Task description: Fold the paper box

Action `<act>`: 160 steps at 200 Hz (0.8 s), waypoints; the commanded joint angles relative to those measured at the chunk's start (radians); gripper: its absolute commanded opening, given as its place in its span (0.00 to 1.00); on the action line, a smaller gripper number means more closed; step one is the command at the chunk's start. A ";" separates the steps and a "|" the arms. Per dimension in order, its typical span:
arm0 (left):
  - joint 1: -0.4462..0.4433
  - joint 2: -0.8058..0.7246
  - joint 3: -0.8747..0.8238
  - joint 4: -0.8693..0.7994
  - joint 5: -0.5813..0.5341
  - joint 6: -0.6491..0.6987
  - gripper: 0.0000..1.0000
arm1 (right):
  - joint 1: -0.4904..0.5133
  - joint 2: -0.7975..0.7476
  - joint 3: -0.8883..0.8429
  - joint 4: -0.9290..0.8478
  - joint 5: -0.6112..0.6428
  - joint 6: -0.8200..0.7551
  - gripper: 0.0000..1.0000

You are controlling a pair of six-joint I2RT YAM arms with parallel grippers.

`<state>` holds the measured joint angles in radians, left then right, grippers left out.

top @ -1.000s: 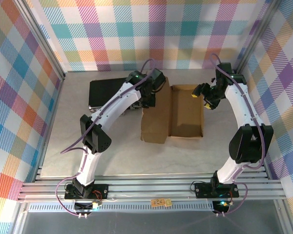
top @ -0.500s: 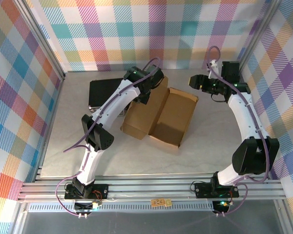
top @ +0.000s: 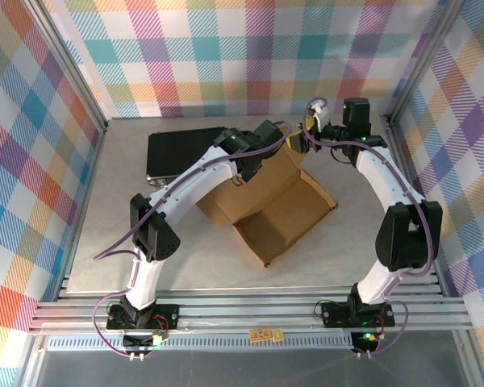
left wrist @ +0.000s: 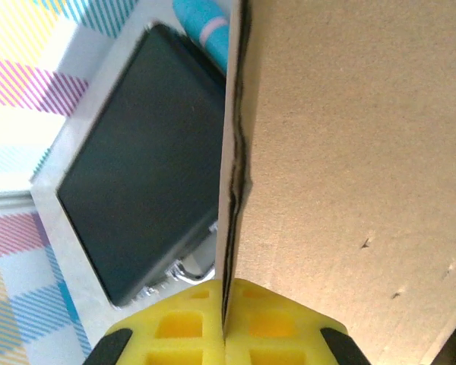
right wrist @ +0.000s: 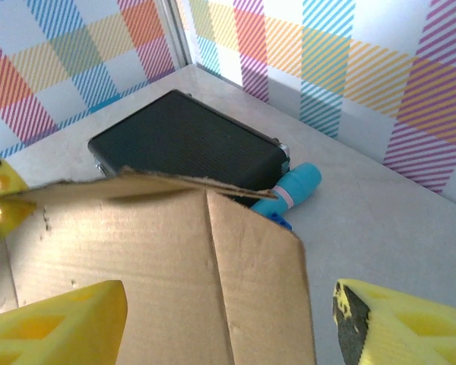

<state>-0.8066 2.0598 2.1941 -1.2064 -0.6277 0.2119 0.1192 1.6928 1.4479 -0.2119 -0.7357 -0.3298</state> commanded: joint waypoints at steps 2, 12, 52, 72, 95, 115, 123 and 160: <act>0.003 -0.044 0.011 0.075 -0.020 0.097 0.00 | 0.002 0.004 0.002 -0.016 -0.097 -0.102 0.72; 0.003 -0.042 0.015 0.081 -0.012 0.110 0.00 | 0.004 0.011 -0.018 -0.008 -0.080 -0.101 0.72; 0.002 -0.047 0.007 0.109 -0.003 0.178 0.00 | 0.003 0.068 0.006 0.008 -0.045 -0.081 0.70; 0.002 -0.036 0.018 0.112 0.000 0.194 0.00 | 0.005 0.092 0.055 -0.034 -0.039 -0.108 0.68; 0.001 -0.029 0.027 0.120 0.018 0.205 0.00 | 0.005 0.106 0.066 -0.042 -0.030 -0.122 0.65; 0.003 -0.031 0.026 0.129 0.030 0.223 0.00 | 0.008 0.123 0.074 -0.042 -0.009 -0.139 0.65; 0.002 -0.034 0.023 0.131 0.032 0.232 0.00 | 0.008 0.129 0.080 -0.042 0.004 -0.148 0.67; 0.005 -0.061 -0.022 0.139 0.030 0.248 0.00 | 0.000 0.133 0.100 -0.066 -0.009 -0.188 0.71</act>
<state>-0.8005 2.0548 2.1937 -1.1023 -0.6197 0.4290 0.1242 1.8160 1.5158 -0.2523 -0.7380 -0.4511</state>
